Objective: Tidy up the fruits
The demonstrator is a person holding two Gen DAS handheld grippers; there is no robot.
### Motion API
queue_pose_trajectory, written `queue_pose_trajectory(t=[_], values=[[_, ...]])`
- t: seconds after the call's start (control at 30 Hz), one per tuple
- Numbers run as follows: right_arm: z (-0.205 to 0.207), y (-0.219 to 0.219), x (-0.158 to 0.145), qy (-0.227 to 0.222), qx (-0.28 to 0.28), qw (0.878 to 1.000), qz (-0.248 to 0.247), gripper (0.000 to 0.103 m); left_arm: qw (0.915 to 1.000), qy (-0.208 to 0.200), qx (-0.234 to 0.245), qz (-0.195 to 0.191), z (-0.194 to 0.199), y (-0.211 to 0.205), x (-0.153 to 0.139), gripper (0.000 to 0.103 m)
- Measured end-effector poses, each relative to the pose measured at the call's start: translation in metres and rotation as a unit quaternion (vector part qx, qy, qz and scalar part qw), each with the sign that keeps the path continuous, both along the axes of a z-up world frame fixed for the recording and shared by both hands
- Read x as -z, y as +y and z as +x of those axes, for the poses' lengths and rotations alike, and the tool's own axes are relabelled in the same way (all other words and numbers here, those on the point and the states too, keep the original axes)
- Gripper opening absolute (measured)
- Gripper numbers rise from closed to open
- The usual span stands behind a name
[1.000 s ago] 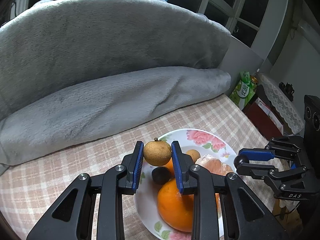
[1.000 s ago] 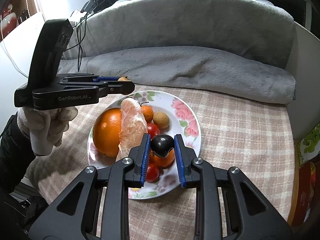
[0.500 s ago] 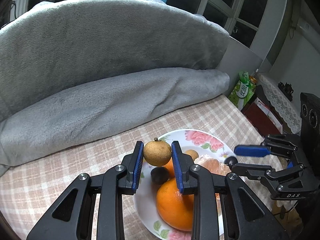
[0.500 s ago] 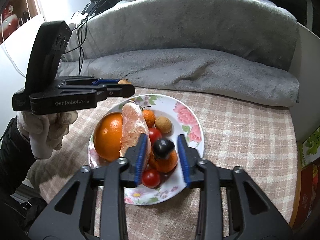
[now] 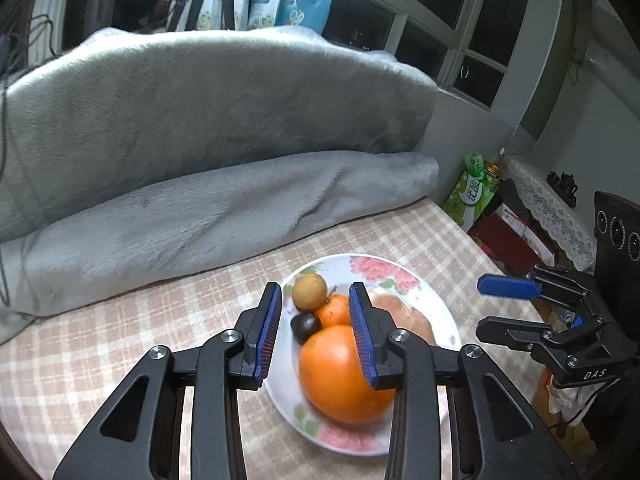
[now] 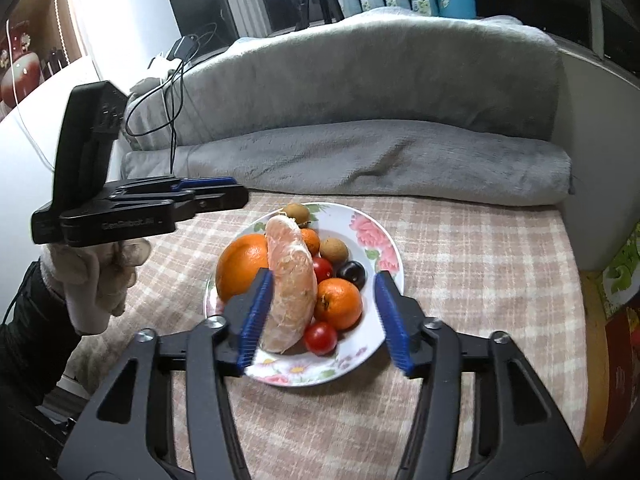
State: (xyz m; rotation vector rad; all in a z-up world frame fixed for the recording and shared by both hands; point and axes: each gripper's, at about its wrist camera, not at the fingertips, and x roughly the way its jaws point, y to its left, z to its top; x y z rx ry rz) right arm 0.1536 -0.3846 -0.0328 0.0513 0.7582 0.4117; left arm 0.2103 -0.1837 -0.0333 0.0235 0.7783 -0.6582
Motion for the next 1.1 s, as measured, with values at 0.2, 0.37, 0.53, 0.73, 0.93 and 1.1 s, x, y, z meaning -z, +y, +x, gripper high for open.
queue_pose_trajectory(t=[0.2,0.37,0.53,0.73,0.93,1.1], values=[[-0.018,-0.001,-0.01,-0.017,0.038,0.999,-0.006,0.088,0.9988,-0.044,-0.014,0.016,-0.039,0.008,-0.011,0.066],[-0.035,-0.001,-0.023,-0.046,0.078,0.996,-0.027,0.096,0.9968,-0.073,-0.028,0.02,-0.069,0.012,-0.023,0.075],[-0.044,-0.001,-0.03,-0.064,0.099,0.992,-0.041,0.099,0.9945,-0.092,-0.046,0.02,-0.092,0.017,-0.031,0.079],[-0.055,-0.003,-0.029,-0.066,0.126,0.989,-0.04,0.099,0.9934,-0.087,-0.07,0.029,-0.111,0.021,-0.029,0.082],[-0.068,0.0,-0.023,-0.07,0.152,0.984,-0.059,0.099,0.9917,-0.083,-0.085,0.048,-0.125,0.025,-0.024,0.082],[-0.073,0.002,-0.023,-0.074,0.157,0.983,-0.058,0.099,0.9911,-0.072,-0.103,0.043,-0.131,0.03,-0.02,0.083]])
